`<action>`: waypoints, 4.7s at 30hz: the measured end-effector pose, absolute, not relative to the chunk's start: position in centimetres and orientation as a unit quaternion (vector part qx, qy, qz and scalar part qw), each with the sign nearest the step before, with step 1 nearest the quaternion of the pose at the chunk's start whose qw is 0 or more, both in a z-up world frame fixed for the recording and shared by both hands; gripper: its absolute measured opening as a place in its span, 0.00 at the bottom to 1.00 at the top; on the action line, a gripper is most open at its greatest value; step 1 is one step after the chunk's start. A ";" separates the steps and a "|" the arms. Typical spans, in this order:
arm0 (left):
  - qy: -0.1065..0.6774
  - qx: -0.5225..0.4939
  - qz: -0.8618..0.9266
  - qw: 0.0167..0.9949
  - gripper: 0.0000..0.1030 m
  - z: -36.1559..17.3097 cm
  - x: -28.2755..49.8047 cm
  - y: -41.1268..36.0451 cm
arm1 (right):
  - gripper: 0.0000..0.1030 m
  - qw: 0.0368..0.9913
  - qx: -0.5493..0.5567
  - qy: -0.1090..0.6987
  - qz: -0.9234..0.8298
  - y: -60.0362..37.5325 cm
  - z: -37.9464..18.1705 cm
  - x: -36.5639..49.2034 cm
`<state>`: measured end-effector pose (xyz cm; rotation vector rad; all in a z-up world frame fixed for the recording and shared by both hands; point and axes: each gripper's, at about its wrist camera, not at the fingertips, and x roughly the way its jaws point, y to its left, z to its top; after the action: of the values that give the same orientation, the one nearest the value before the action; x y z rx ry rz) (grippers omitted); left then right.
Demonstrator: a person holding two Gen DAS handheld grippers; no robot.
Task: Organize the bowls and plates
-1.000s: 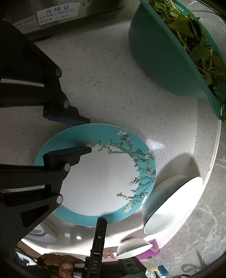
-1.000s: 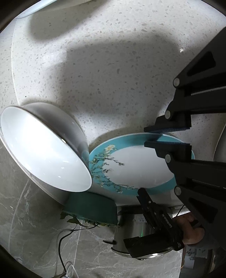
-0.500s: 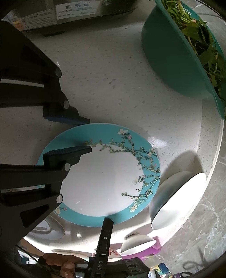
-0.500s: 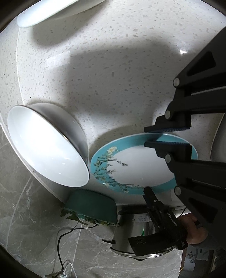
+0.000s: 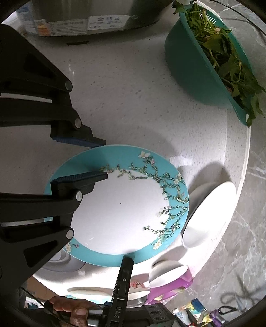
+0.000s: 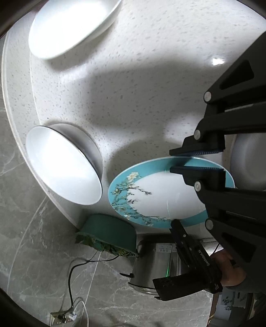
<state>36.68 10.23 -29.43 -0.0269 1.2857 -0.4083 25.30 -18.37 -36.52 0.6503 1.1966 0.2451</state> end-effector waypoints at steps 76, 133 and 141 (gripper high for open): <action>0.512 0.065 -0.310 0.798 0.81 -25.2 17.8 0.7 | 0.79 0.812 0.257 0.524 -0.013 -19.2 -35.0 5.0; 0.613 0.088 -0.329 0.713 0.18 -33.5 14.2 -35.3 | 0.15 0.751 0.372 0.542 0.060 -55.2 -39.5 -5.4; 0.614 0.091 -0.330 0.711 0.17 -33.4 14.4 -35.0 | 0.11 0.758 0.338 0.557 0.034 -54.5 -38.9 -5.2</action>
<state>14.45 -35.00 -33.37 0.2022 1.3614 -0.7317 -5.24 -54.54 -38.92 0.7358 1.2147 0.0736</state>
